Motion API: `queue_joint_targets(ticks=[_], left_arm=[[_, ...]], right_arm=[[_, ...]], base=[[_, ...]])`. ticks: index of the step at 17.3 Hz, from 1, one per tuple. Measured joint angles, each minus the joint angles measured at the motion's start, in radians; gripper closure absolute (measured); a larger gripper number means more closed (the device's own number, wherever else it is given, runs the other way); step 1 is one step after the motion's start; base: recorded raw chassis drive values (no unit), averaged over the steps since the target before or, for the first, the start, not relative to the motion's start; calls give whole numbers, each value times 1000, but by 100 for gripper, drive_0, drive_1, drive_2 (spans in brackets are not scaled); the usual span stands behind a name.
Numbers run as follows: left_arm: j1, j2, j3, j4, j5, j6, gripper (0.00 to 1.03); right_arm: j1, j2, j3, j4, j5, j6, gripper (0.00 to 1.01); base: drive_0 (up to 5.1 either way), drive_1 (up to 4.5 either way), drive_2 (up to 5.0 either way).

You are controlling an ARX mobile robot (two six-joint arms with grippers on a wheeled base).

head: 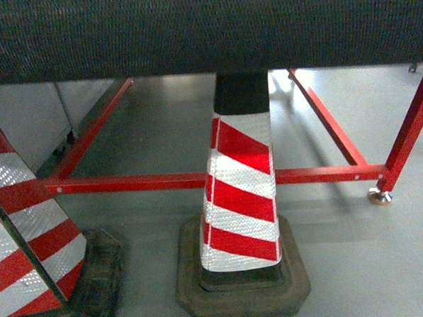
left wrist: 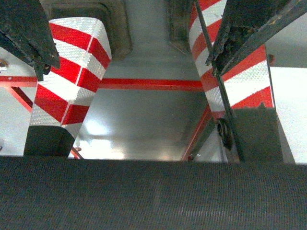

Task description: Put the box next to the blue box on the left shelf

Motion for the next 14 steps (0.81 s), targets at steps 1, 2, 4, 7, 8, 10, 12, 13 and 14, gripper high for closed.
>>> queue_joint_targets(ticks=[1, 2, 4, 7, 8, 10, 12, 13, 14], left_arm=[[0, 0, 0, 0, -1, 0, 5], [0, 0, 0, -2, -2, 0, 5], [0, 0, 0, 1, -2, 1, 5], [0, 0, 0, 0, -1, 2, 5], [0, 0, 0, 1, -2, 1, 5], [0, 0, 0, 0, -2, 0, 5], [0, 0, 0, 0, -2, 0, 5], [0, 0, 0, 0, -2, 1, 5], [0, 0, 0, 0, -2, 1, 5]], right_arm=[[0, 0, 0, 0, 0, 0, 3], [0, 0, 0, 0, -1, 0, 3], [0, 0, 0, -2, -1, 0, 3], [0, 0, 0, 0, 0, 0, 3], [0, 0, 0, -2, -1, 0, 3], [0, 0, 0, 0, -1, 0, 3], [0, 0, 0, -1, -1, 0, 3], [0, 0, 0, 0, -1, 0, 3], [0, 0, 0, 0, -1, 0, 3]], base=[[0, 0, 0], [0, 0, 0], [0, 0, 0], [0, 0, 0], [0, 0, 0], [0, 0, 0], [0, 0, 0], [0, 0, 0], [0, 0, 0]])
